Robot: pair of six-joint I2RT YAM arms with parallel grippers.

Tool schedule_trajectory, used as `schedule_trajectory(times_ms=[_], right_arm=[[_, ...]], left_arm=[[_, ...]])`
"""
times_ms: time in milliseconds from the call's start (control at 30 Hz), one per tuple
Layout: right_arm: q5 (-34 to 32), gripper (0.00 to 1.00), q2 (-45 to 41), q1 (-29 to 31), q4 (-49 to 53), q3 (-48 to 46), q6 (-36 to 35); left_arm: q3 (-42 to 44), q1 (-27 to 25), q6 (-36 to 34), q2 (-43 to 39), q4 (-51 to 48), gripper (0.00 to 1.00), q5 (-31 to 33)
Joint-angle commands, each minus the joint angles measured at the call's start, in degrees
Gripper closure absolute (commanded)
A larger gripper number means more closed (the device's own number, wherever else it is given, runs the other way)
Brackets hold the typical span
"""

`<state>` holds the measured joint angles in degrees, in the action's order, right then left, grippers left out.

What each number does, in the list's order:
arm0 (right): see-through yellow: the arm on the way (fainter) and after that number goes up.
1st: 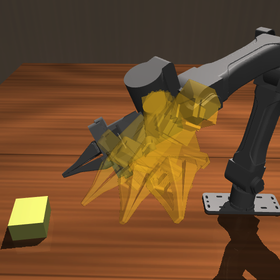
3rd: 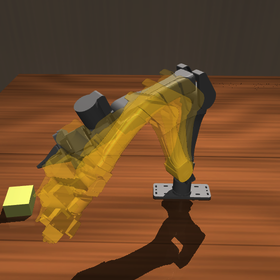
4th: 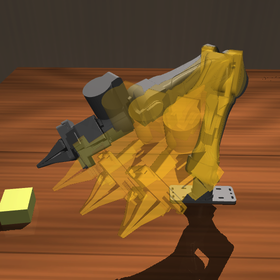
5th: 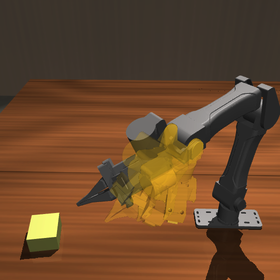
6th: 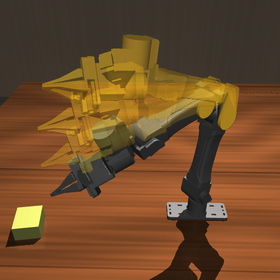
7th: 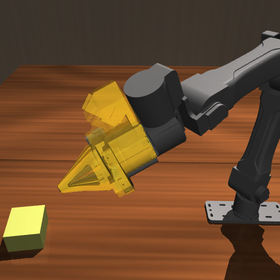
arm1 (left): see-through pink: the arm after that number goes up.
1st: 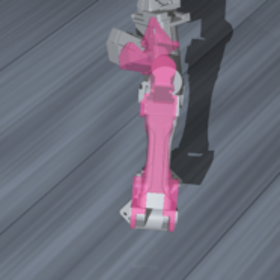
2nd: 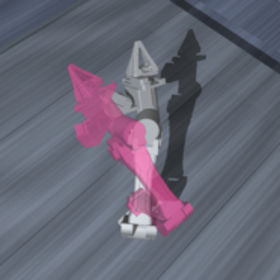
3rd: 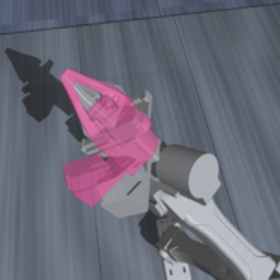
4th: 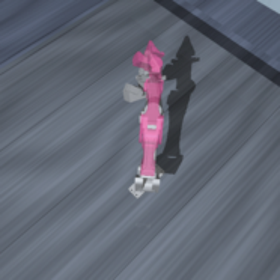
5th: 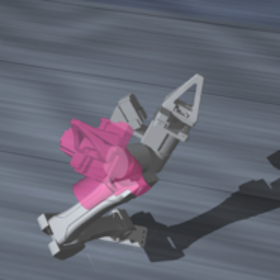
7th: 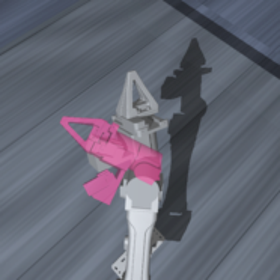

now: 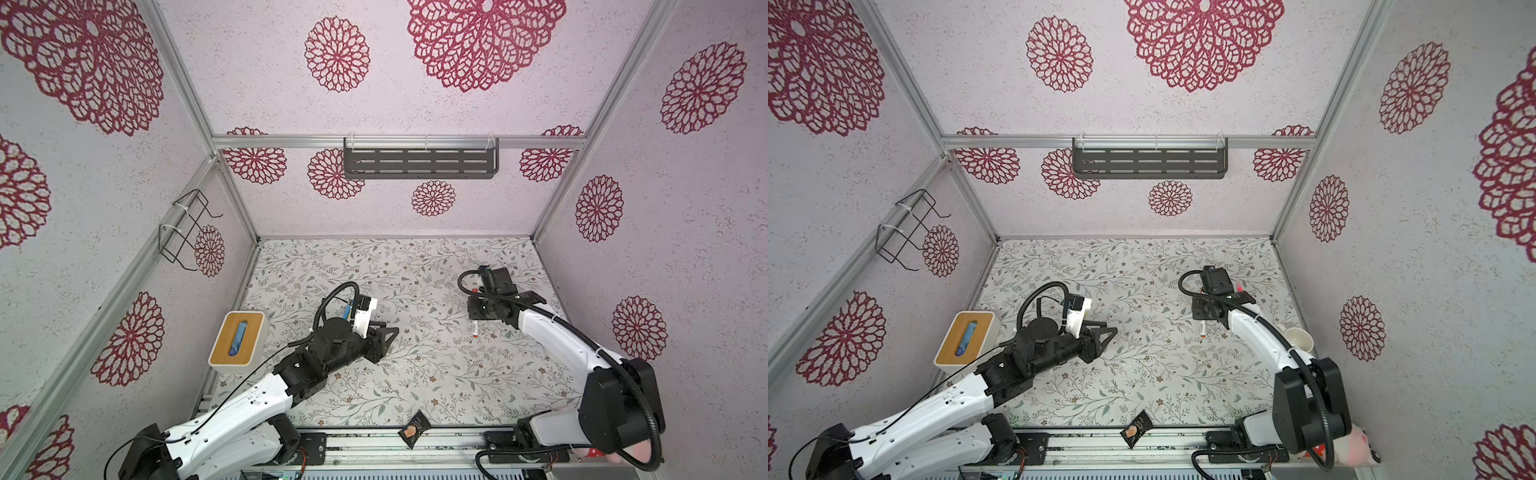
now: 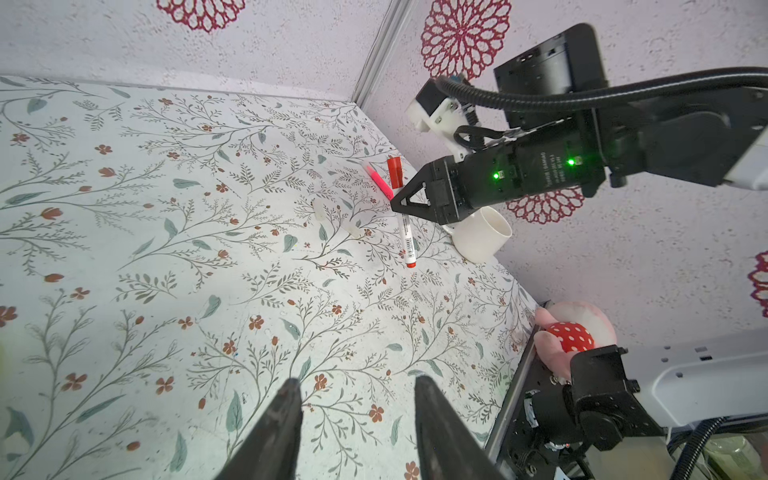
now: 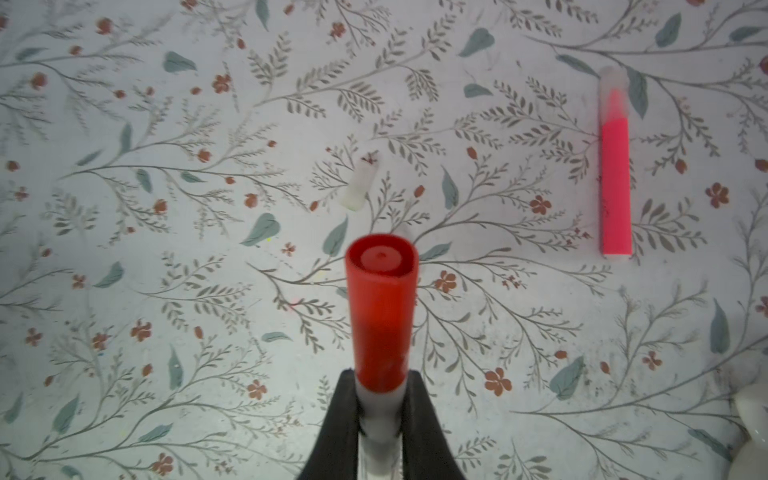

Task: Insert the pens into the pen caps
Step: 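Carry the capped marker toward the pink marker while the left gripper draws back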

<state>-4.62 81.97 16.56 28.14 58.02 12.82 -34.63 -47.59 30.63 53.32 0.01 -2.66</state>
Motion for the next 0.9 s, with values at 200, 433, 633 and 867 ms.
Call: schedule_trajectory(times_ms=[200,433,633,867], right_arm=[[-11.4,0.97,12.7,-4.1,4.3,10.8,-10.4],[-12.8,0.98,22.3,-6.6,4.4,18.6,-15.1],[-13.7,0.97,31.0,-8.0,7.5,26.1,-16.0],[-18.5,0.94,36.2,-8.7,9.3,31.0,-16.1]], left_arm=[[1.8,-0.2,0.6,-3.2,-1.5,0.53,1.8],[2.4,-0.2,0.7,-5.4,-2.9,0.54,2.7],[3.3,-0.2,0.8,-7.0,-3.1,0.53,3.9],[3.3,-0.2,-0.1,-7.7,-4.1,0.53,5.2]])
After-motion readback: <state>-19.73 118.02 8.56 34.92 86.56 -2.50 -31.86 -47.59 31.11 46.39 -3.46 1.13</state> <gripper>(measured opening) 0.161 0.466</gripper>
